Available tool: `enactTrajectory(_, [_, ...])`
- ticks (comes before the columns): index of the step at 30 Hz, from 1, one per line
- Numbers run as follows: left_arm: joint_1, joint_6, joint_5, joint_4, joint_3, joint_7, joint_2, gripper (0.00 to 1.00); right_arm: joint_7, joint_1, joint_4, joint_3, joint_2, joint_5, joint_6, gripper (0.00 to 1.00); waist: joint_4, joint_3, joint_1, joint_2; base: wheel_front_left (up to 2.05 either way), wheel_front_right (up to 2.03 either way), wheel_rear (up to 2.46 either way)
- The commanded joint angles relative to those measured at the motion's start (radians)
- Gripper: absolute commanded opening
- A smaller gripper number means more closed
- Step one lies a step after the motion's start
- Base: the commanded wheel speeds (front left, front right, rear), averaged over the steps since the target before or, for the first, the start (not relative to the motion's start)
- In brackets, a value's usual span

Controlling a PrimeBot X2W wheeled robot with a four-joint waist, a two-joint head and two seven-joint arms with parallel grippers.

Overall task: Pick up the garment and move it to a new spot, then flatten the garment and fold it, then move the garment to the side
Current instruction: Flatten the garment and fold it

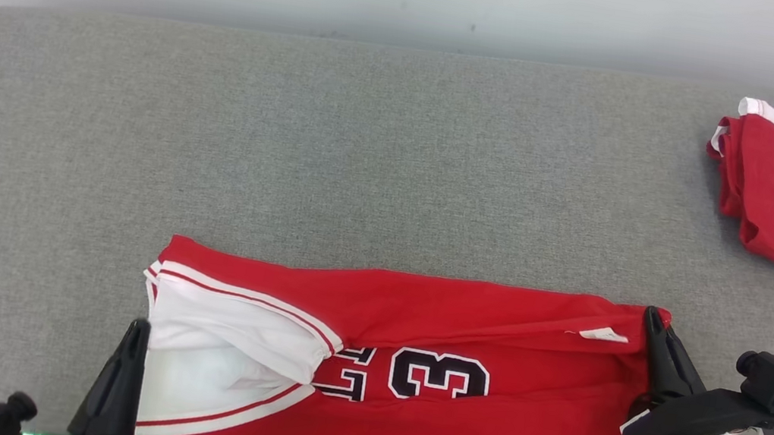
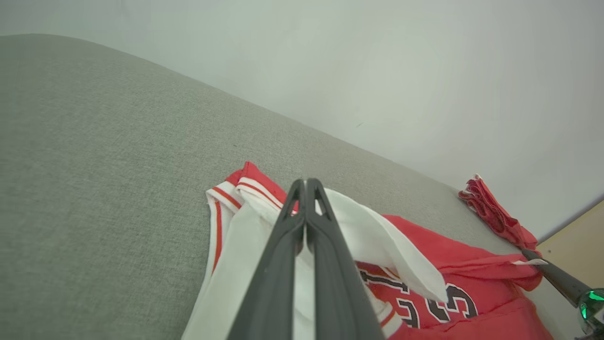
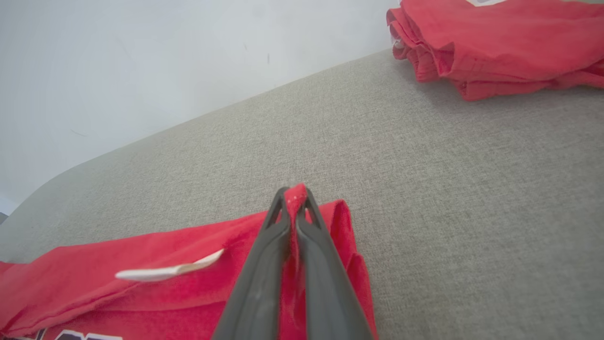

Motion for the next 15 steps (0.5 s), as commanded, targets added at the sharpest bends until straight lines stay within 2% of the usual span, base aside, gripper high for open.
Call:
enactTrajectory(1, [0.022, 0.002, 0.007, 0.014, 0.007, -0.005, -0.007, 0.0, -0.002, 0.011, -0.006, -0.004, -0.006, 0.01, -0.001, 0.0, 0.004, 0.001, 0.0, -0.0001, 0.0, 0.0, 0.0])
enactTrajectory(4, [0.033, -0.009, 0.015, 0.04, 0.002, -0.007, -0.017, 0.0, -0.002, 0.027, -0.013, -0.022, -0.006, 0.01, -0.001, 0.0, 0.008, -0.001, 0.0, -0.0001, 0.0, 0.0, 0.0])
enactTrajectory(8, [0.04, 0.004, 0.061, 0.076, 0.012, -0.009, -0.018, 0.0, -0.002, 0.058, -0.046, -0.043, -0.009, 0.002, -0.001, 0.0, 0.018, -0.006, 0.0, -0.0001, 0.0, 0.0, 0.0])
enactTrajectory(15, [0.046, -0.005, 0.139, 0.148, 0.037, -0.01, -0.063, 0.0, -0.002, 0.103, -0.071, -0.034, -0.013, -0.02, -0.001, 0.0, 0.016, -0.008, 0.0, -0.0001, 0.0, 0.0, 0.0])
